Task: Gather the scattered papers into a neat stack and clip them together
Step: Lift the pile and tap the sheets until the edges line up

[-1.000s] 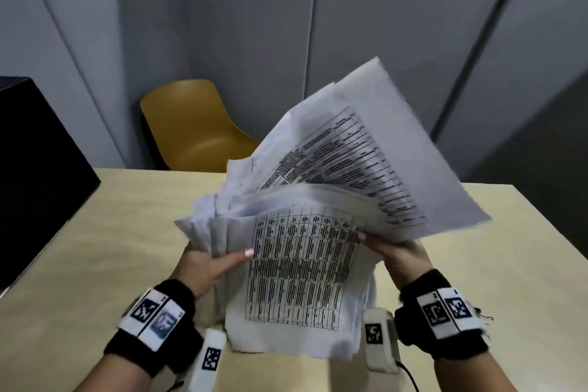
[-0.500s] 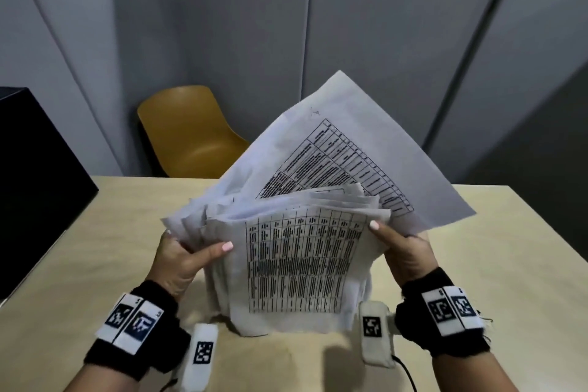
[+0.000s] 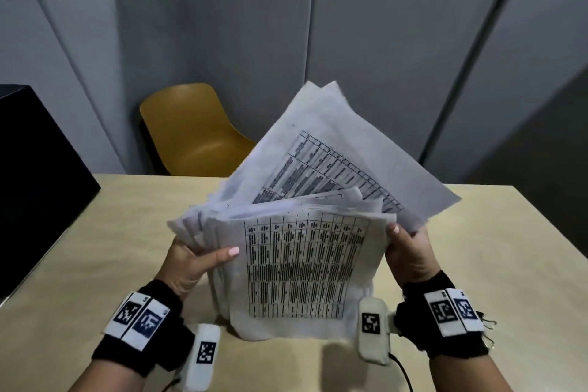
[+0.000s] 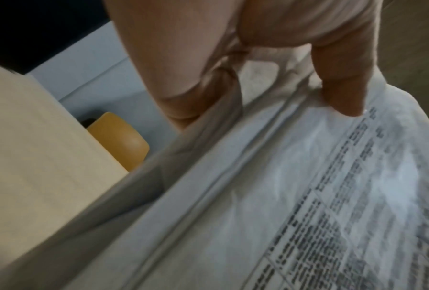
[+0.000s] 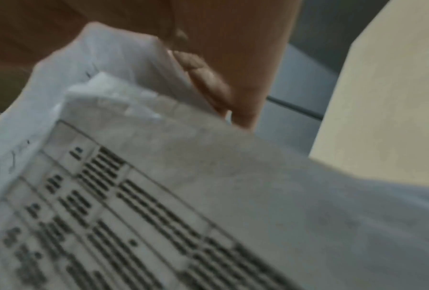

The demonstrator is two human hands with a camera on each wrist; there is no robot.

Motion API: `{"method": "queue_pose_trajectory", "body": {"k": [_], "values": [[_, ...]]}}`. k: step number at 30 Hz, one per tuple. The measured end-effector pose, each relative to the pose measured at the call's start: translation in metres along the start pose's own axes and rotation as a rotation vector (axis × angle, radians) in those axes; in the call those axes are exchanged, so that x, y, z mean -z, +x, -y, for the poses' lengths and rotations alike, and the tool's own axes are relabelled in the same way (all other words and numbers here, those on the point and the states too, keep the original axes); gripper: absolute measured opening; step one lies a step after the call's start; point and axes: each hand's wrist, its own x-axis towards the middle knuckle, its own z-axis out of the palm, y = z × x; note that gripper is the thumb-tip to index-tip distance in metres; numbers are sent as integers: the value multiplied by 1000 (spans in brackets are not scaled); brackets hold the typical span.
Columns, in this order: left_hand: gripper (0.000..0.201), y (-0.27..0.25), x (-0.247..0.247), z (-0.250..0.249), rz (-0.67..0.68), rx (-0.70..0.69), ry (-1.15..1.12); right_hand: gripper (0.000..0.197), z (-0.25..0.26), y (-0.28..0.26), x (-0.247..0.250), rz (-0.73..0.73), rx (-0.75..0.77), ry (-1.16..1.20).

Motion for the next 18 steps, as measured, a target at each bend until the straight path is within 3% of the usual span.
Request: {"method": "queue_pose_trajectory", "body": {"k": [4, 7, 8, 11, 14, 16, 18], "values": [[74, -5, -2, 7, 12, 91, 27, 83, -13, -12, -1, -55, -115, -170], [50, -7, -7, 11, -34, 198, 82, 50, -12, -15, -11, -75, -58, -268], [53, -7, -5, 11, -48, 207, 82, 49, -11, -15, -8, -93, -38, -261], [86, -10, 0, 3, 2, 177, 100, 60, -13, -15, 7, -152, 4, -210], [93, -13, -2, -2, 67, 156, 120, 70, -13, -16, 7, -92, -45, -184], [83, -9, -4, 3, 93, 182, 133, 70, -14, -17, 4, -10, -96, -190], [58, -6, -1, 5, 51, 202, 100, 72, -14, -18, 6, -27, -125, -202]]}}
